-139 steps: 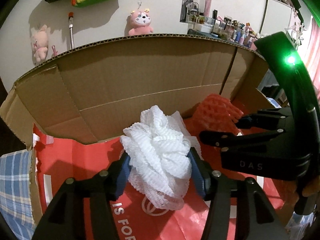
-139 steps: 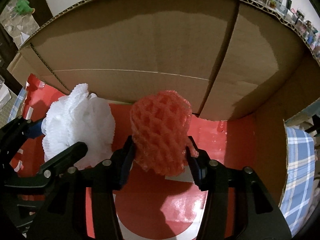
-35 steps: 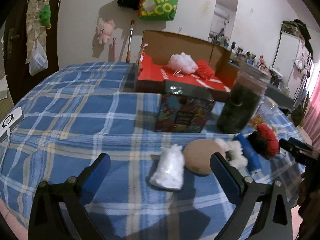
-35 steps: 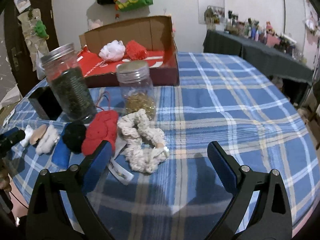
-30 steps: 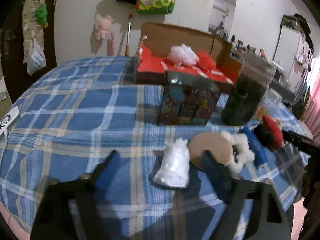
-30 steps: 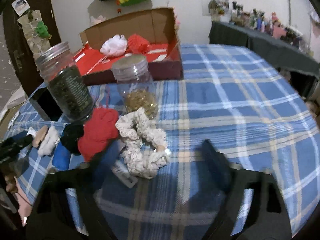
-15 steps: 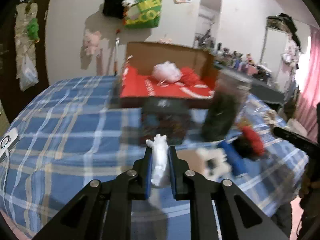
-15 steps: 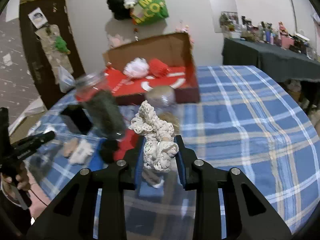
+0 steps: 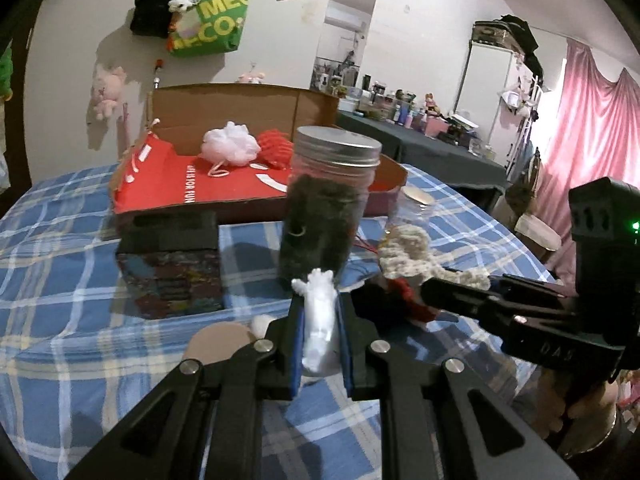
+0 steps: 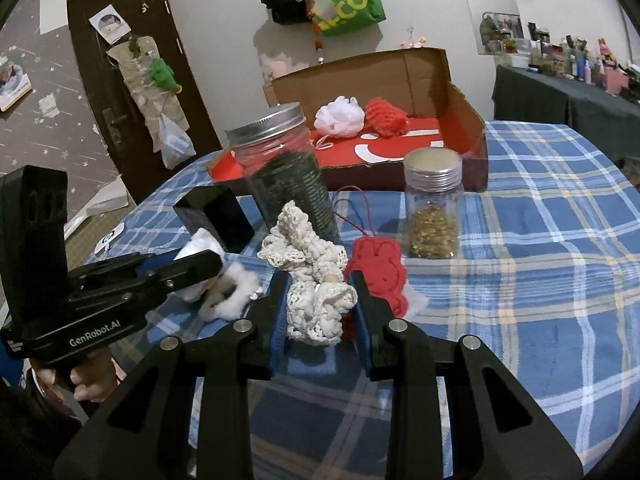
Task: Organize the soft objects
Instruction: 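Carry both held items into the box and open both tools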
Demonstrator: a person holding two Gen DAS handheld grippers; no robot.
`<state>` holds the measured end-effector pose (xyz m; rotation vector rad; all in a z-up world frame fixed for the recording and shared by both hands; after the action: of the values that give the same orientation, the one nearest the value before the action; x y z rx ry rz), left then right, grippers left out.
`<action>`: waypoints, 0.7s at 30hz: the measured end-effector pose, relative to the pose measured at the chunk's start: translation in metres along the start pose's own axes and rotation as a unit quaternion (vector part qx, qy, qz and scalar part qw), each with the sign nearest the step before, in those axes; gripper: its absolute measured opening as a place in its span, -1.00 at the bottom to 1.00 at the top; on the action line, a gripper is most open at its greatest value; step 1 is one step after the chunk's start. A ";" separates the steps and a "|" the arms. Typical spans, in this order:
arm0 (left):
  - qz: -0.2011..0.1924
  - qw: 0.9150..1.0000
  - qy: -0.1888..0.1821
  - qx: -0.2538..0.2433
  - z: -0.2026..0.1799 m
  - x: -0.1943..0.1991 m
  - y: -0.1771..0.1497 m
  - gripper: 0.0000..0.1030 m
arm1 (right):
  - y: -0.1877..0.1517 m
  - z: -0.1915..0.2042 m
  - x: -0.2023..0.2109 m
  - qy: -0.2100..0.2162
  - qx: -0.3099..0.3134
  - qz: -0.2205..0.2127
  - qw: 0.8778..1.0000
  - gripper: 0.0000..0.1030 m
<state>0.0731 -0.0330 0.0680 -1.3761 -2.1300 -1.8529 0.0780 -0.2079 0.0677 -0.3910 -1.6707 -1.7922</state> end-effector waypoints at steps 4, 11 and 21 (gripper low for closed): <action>0.003 1.000 -0.005 0.008 0.003 -0.003 0.002 -0.69 | 0.001 0.000 -0.003 0.001 -0.001 0.003 1.000 -0.47; 0.005 1.000 -0.008 0.017 0.007 -0.005 0.003 -0.69 | 0.000 -0.003 -0.007 0.002 -0.006 0.008 1.000 -0.47; 0.024 1.000 0.016 0.011 0.011 -0.005 0.016 -0.69 | 0.002 -0.018 -0.007 -0.013 -0.018 0.015 1.000 -0.47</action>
<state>0.0918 -0.0286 0.0748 -1.3720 -2.0769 -1.8170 0.0878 -0.2231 0.0622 -0.4546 -1.6430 -1.8056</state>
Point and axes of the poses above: each gripper's, at about its wrist camera, not at the fingertips, and x roughly against the way its jaws point, z to its left, y to its top, the point moved 1 cm from there along -x, roughly the way its jaws point, and after that the axes turned 12 degrees about -y, right-handed, at the moved point
